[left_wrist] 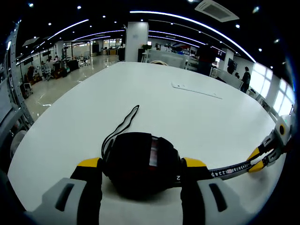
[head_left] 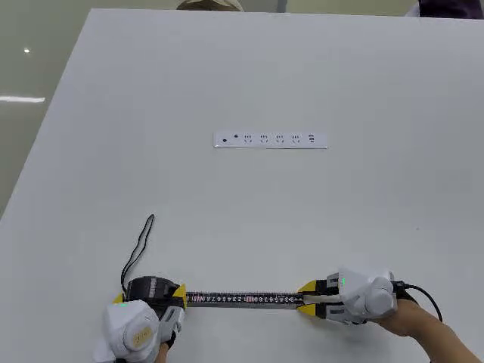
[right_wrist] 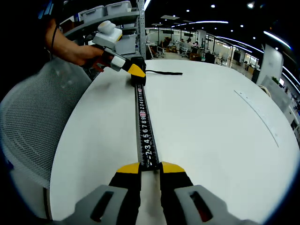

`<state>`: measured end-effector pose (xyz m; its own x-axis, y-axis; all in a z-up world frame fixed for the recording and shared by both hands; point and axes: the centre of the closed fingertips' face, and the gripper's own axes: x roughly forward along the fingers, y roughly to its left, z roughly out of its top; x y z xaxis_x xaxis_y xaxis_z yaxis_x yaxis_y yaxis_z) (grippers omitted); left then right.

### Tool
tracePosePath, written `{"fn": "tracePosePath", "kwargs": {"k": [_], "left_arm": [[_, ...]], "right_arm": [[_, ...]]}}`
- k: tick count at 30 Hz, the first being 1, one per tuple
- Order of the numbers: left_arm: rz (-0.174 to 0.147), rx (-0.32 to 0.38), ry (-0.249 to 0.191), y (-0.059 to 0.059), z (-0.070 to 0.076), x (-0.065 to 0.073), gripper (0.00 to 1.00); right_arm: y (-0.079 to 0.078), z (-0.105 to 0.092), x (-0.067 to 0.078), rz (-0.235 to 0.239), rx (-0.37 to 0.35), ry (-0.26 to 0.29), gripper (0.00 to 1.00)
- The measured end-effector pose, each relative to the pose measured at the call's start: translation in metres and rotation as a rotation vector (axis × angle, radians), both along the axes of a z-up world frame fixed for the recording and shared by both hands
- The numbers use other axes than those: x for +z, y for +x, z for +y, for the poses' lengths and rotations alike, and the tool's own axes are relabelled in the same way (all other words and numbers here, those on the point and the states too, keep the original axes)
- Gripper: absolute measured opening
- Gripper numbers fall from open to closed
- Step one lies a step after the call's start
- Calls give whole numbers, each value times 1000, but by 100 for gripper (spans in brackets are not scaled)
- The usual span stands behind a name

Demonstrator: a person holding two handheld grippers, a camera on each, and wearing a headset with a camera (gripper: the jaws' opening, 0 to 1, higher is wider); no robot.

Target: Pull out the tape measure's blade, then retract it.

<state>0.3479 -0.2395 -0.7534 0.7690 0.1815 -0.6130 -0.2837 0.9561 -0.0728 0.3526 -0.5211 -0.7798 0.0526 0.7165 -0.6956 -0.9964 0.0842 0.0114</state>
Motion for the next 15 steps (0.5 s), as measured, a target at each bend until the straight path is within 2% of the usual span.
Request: {"fn": "tracePosePath", "kwargs": {"k": [7, 13, 15], "left_arm": [[-7, 39, -41, 2, 2, 1, 66], [-7, 37, -35, 1, 0, 1, 66], [2, 32, -33, 1, 0, 0, 66]], "right_arm": [[-1, 0, 0, -3, 2, 0, 13], [-2, 0, 0, 0, 3, 0, 13], [-2, 0, 1, -1, 3, -1, 13]]}}
